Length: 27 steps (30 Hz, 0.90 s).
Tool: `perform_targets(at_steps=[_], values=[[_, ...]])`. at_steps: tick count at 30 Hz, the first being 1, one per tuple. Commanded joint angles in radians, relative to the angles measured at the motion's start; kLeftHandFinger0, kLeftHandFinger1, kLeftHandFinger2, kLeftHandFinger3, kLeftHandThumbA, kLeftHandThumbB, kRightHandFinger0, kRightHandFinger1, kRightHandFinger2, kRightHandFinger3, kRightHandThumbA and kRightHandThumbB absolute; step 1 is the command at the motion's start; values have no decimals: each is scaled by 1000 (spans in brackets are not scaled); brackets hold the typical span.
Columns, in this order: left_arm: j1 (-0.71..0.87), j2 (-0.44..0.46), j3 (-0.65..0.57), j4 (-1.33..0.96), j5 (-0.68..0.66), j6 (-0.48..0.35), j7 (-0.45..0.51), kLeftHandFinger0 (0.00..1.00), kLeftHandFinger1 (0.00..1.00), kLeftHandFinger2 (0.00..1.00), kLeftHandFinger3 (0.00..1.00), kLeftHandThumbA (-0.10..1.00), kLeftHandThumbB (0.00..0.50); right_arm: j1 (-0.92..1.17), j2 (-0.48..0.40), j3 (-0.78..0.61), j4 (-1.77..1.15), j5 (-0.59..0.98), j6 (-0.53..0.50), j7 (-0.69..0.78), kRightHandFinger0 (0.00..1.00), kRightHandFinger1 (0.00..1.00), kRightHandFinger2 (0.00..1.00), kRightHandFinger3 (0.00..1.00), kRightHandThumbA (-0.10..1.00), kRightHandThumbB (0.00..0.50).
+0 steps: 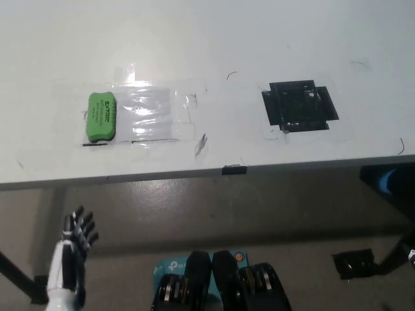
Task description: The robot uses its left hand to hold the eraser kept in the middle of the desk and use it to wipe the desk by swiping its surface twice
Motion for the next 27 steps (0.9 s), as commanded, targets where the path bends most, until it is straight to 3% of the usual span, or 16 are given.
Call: perform_targets(at_steps=[1,6,8,10,11,14,16,18,19,20,21,22,23,24,25,27], values=[[-67,55,-42,-280,95,221,-22,1000,1000,1000,1000,1000,330,-10,-2,-14,-43,31,13,-17,919,999,1000,993,1000,217],[-185,115,9,-406,62,279,-43,1000,1000,1000,1000,1000,327,-4,-5,-13,-44,25,16,-17,900,985,988,978,1000,213],[-247,176,22,-397,57,279,-68,1000,1000,1000,1000,1000,289,-2,-3,-14,-46,24,18,-18,893,979,985,976,1000,209],[-286,199,31,-381,101,279,-90,1000,1000,1000,1000,1000,258,0,-7,-13,-49,24,20,-16,896,982,987,983,1000,203],[-332,221,37,-356,143,279,-112,1000,1000,1000,1000,1000,208,-1,-9,-16,-50,28,23,-15,905,989,996,990,1000,197],[-462,264,69,-263,229,279,-213,1000,1000,1000,1000,1000,217,-3,-13,-11,-47,13,20,-18,897,985,1000,1000,1000,187],[-559,268,91,-169,374,279,-311,1000,1000,1000,1000,1000,269,0,-9,-15,-50,19,19,-20,891,979,993,990,1000,184],[-601,278,91,-125,427,279,-343,1000,1000,1000,1000,1000,226,3,-9,-14,-55,14,23,-22,886,976,986,983,1000,198],[-658,312,44,-78,534,279,-361,591,611,682,1000,1000,163,2,-8,-15,-58,16,28,-22,891,974,979,978,1000,208],[-719,329,18,-4,618,279,-373,37,64,258,1000,1000,127,0,-10,-15,-53,18,22,-20,897,971,969,973,1000,210],[-747,344,-3,60,639,279,-360,0,1,239,1000,1000,150,0,-11,-14,-53,19,22,-18,917,985,975,977,1000,208],[-778,382,-64,122,705,279,-340,333,583,969,1000,1000,129,-1,-11,-11,-54,13,24,-19,905,977,967,973,1000,213],[-801,413,-124,163,750,279,-316,827,1000,1000,1000,1000,132,-2,-12,-11,-52,14,24,-19,898,968,958,967,1000,217],[-812,444,-174,190,758,279,-287,1000,1000,1000,1000,1000,150,-4,-12,-11,-50,14,22,-19,895,966,956,965,1000,217],[-824,474,-226,212,781,278,-271,1000,1000,1000,1000,1000,135,-6,-12,-10,-49,14,23,-19,894,967,956,966,1000,224],[-864,558,-380,315,899,220,-260,1000,1000,1000,1000,1000,198,-6,-11,-11,-52,14,32,-19,891,968,958,969,1000,212]])
